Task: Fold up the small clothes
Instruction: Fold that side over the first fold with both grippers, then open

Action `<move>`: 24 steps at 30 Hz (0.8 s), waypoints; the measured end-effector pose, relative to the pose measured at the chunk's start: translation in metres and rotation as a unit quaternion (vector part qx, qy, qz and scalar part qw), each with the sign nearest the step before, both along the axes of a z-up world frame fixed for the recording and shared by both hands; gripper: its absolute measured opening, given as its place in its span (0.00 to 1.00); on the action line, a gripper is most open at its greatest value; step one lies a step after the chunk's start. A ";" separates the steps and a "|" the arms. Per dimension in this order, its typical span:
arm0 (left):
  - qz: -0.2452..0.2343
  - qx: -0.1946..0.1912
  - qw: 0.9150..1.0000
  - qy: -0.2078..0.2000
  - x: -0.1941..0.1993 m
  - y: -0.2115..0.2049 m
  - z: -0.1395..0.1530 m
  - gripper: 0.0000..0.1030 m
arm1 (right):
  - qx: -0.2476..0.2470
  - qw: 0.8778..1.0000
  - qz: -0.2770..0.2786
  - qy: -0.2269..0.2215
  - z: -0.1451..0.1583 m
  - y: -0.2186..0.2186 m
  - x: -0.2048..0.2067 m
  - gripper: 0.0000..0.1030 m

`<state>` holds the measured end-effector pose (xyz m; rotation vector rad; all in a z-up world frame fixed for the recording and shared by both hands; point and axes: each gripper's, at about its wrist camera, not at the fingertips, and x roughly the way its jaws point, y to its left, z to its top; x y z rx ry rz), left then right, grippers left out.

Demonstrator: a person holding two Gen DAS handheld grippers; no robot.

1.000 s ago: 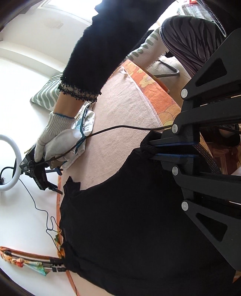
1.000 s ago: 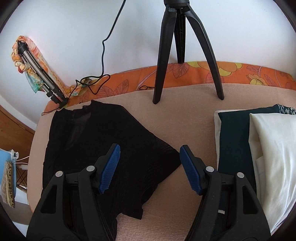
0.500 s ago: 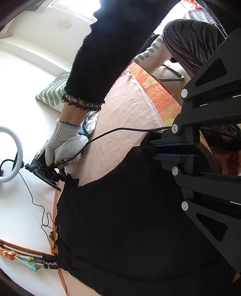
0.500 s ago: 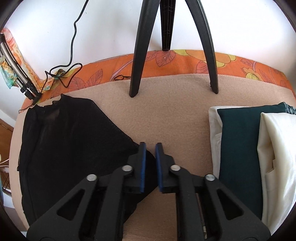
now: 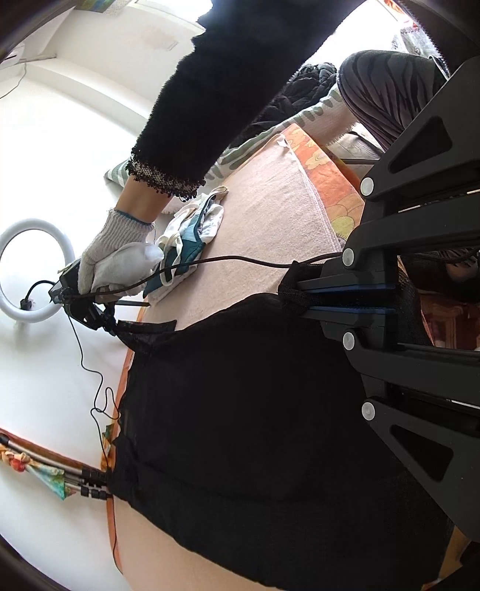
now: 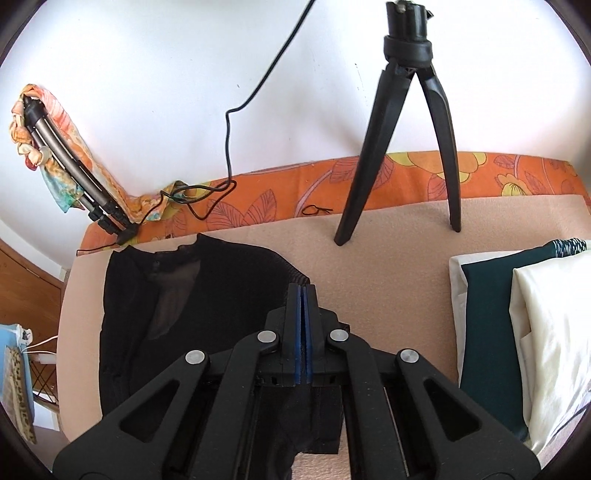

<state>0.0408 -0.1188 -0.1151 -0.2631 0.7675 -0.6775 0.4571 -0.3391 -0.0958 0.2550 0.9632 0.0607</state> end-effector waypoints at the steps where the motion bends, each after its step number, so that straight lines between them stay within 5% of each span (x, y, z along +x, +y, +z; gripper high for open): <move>1: 0.004 -0.004 1.000 0.000 -0.001 0.005 0.000 0.04 | -0.007 1.000 0.002 -0.004 0.006 0.008 0.000 0.02; 12: 0.065 -0.039 0.997 0.007 -0.006 0.058 -0.003 0.04 | -0.094 0.994 0.048 -0.011 0.036 0.117 0.010 0.02; 24: 0.090 -0.042 0.995 0.029 -0.007 0.083 -0.020 0.04 | -0.145 0.984 0.104 0.015 -0.004 0.226 0.041 0.02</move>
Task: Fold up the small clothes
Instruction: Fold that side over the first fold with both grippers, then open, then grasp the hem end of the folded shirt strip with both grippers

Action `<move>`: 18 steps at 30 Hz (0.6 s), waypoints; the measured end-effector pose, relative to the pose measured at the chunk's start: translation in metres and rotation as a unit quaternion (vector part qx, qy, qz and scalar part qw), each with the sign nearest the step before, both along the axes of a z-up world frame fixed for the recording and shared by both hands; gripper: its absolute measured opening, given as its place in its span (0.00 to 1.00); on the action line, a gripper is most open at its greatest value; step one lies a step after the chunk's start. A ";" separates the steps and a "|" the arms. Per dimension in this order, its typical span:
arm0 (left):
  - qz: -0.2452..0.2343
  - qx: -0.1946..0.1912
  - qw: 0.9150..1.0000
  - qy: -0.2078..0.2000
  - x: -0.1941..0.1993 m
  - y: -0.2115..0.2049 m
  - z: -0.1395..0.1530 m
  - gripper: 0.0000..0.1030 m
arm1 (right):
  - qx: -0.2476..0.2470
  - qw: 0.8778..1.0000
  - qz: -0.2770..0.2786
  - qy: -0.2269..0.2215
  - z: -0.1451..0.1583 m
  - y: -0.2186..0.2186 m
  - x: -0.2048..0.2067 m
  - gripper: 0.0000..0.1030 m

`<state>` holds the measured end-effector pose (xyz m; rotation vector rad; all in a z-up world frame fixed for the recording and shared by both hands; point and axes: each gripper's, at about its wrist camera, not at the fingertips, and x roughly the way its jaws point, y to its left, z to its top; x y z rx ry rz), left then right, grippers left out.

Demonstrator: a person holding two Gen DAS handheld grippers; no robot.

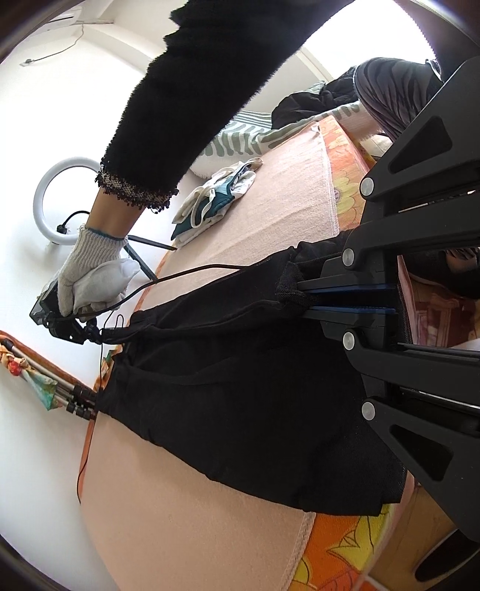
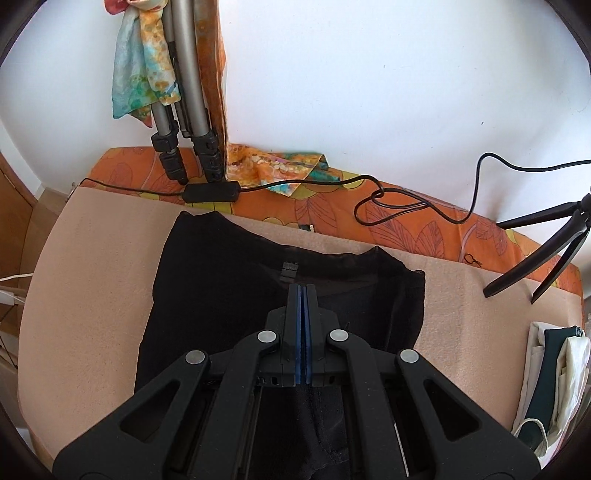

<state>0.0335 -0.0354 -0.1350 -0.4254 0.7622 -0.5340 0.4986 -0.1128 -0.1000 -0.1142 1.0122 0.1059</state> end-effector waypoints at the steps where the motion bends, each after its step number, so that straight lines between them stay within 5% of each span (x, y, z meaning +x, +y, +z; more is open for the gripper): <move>1: 0.000 0.002 1.000 0.002 0.000 0.000 -0.001 0.04 | 0.010 1.000 0.010 0.012 -0.004 0.004 0.002 0.02; 4: -0.001 0.005 1.000 0.014 0.000 0.002 -0.002 0.06 | 0.030 0.999 0.018 0.024 -0.004 0.008 0.001 0.09; 7: 0.008 0.018 1.000 0.017 -0.003 0.005 0.001 0.18 | 0.043 0.999 0.031 0.001 0.015 0.001 -0.014 0.57; 8: 0.009 0.025 0.999 0.020 -0.005 0.006 0.003 0.24 | 0.046 0.998 0.032 -0.010 0.024 -0.005 -0.022 0.60; 16: -0.002 0.067 0.998 -0.012 -0.034 0.028 0.030 0.28 | 0.109 0.993 0.044 -0.027 0.071 -0.090 -0.121 0.60; 18: -0.006 0.079 0.997 -0.012 -0.036 0.037 0.035 0.38 | 0.119 0.991 0.048 -0.031 0.074 -0.107 -0.157 0.60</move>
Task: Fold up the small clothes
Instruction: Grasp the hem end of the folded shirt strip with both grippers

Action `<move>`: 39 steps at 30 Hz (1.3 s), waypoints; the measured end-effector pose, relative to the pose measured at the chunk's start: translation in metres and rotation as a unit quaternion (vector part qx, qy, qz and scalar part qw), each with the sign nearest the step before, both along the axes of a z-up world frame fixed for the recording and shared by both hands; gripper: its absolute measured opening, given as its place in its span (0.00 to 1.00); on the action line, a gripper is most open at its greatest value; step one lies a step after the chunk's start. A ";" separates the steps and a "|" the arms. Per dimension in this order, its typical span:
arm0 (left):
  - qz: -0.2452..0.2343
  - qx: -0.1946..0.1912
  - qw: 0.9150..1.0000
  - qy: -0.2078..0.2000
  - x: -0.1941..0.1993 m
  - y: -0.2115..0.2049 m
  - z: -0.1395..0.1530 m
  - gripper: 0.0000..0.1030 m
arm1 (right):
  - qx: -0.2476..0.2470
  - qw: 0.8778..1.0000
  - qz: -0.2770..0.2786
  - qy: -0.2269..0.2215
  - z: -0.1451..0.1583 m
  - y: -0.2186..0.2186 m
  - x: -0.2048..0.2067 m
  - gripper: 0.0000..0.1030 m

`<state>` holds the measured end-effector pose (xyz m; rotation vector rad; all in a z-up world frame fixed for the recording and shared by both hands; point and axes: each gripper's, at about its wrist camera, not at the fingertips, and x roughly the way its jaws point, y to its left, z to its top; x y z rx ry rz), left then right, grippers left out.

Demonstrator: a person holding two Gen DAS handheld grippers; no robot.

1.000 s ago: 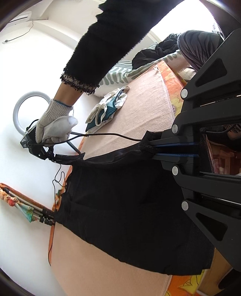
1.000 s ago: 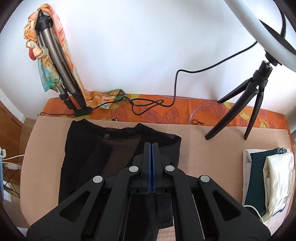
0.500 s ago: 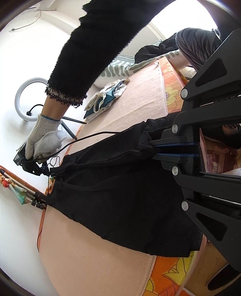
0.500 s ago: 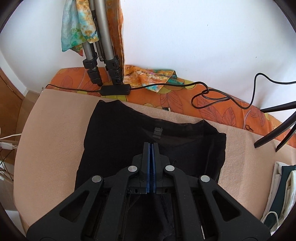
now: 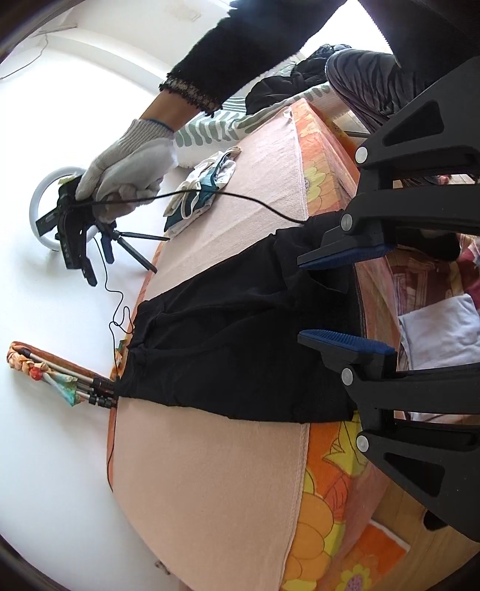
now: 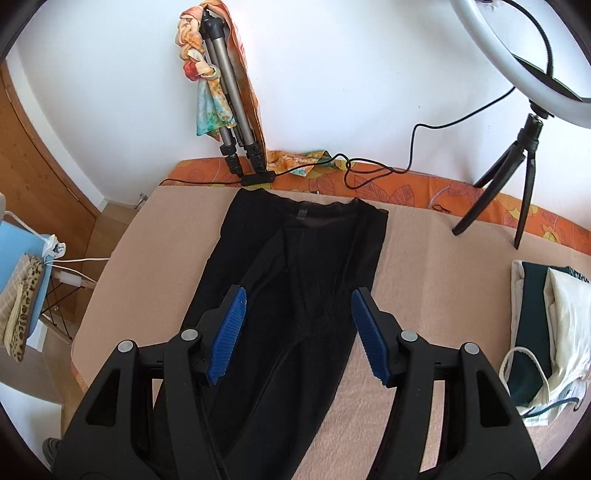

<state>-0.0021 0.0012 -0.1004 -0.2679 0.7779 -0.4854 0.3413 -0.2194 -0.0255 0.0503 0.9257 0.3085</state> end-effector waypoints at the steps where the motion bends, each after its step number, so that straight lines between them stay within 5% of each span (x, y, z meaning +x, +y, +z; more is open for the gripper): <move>1: 0.001 0.002 1.000 0.004 0.001 0.006 0.002 0.39 | 0.005 1.000 0.003 0.001 0.000 -0.007 -0.019 0.60; 6: 0.007 0.041 0.999 0.019 0.013 0.028 0.007 0.41 | 0.014 1.000 0.008 0.002 -0.011 -0.031 -0.112 0.60; 13: -0.015 0.055 0.996 0.071 0.040 0.041 -0.002 0.41 | 0.046 0.997 0.019 0.050 -0.069 -0.037 -0.204 0.60; 25: -0.052 0.025 0.986 0.158 0.053 0.039 -0.035 0.40 | 0.089 0.988 0.040 0.120 -0.151 -0.007 -0.269 0.55; 31: -0.046 0.011 0.984 0.171 0.052 0.044 -0.040 0.35 | 0.092 0.987 0.044 0.125 -0.159 0.000 -0.272 0.41; 34: -0.046 0.012 0.984 0.172 0.054 0.043 -0.041 0.15 | 0.104 0.984 0.044 0.141 -0.165 0.000 -0.271 0.13; 36: -0.050 0.011 0.985 0.168 0.054 0.042 -0.041 0.05 | 0.106 0.984 0.042 0.139 -0.166 -0.001 -0.272 0.09; 39: -0.053 0.016 0.987 0.151 0.050 0.042 -0.035 0.04 | 0.136 0.979 0.042 0.144 -0.163 -0.008 -0.278 0.07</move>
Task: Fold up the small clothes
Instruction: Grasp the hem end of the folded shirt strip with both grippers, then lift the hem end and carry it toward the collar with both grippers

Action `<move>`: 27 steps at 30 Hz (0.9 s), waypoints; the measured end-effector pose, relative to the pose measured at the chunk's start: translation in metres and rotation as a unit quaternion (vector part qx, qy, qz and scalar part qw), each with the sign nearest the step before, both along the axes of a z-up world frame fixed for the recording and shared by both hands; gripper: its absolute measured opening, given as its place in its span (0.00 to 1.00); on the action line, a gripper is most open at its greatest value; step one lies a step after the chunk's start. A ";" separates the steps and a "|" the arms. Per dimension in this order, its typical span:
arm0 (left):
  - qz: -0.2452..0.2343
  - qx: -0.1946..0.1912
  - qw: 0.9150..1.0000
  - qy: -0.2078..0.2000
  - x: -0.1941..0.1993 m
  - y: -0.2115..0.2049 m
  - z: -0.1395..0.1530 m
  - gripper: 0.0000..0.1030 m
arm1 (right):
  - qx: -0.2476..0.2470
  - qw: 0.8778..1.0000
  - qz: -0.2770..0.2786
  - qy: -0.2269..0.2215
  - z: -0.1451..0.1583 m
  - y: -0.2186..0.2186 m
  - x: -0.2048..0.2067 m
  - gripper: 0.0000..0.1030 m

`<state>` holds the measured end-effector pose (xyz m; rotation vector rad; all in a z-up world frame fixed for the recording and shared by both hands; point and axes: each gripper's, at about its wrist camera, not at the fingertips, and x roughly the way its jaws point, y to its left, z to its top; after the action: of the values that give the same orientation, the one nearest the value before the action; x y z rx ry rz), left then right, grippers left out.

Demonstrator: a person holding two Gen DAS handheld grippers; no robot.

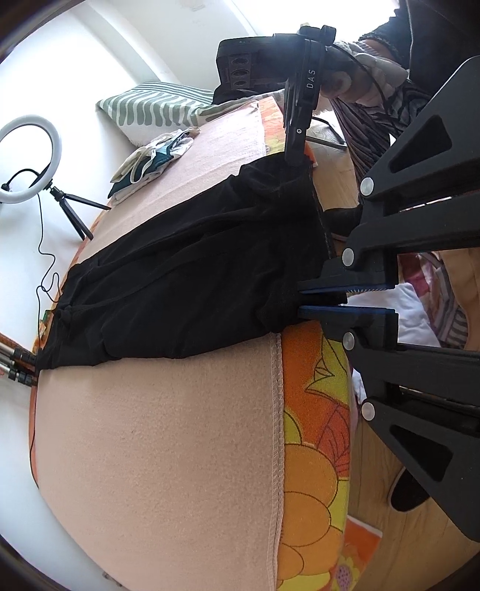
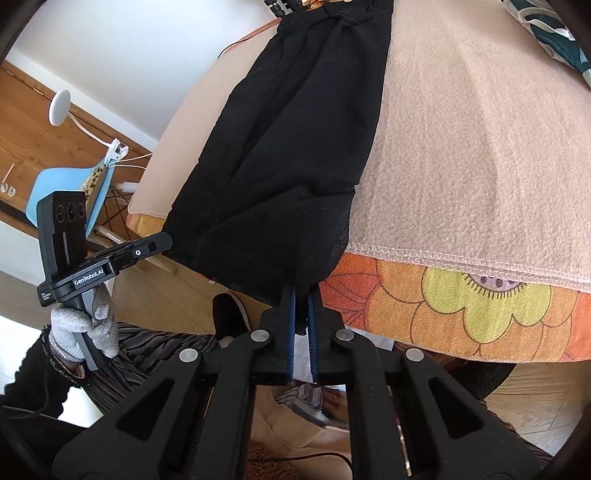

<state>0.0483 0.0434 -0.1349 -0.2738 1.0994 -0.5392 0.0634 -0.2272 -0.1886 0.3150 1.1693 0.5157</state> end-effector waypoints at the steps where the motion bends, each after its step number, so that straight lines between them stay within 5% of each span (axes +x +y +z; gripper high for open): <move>1: -0.002 0.001 1.000 -0.008 -0.003 0.000 0.003 0.04 | 0.006 1.000 0.002 -0.004 0.003 -0.002 -0.004 0.07; 7: -0.009 -0.002 1.000 -0.014 -0.005 0.001 0.003 0.04 | -0.004 1.000 -0.006 -0.006 0.000 -0.010 -0.005 0.07; 17: 0.003 -0.063 0.998 -0.007 -0.002 0.006 0.016 0.04 | 0.065 0.997 -0.025 0.029 -0.002 -0.024 0.008 0.07; 27: 0.016 -0.088 0.995 -0.035 0.026 0.002 0.043 0.03 | 0.109 0.993 -0.048 0.017 0.025 -0.037 0.032 0.07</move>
<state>0.0739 0.0453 -0.0920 -0.4233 0.9802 -0.6139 0.0957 -0.2641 -0.1634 0.5670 1.1264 0.5572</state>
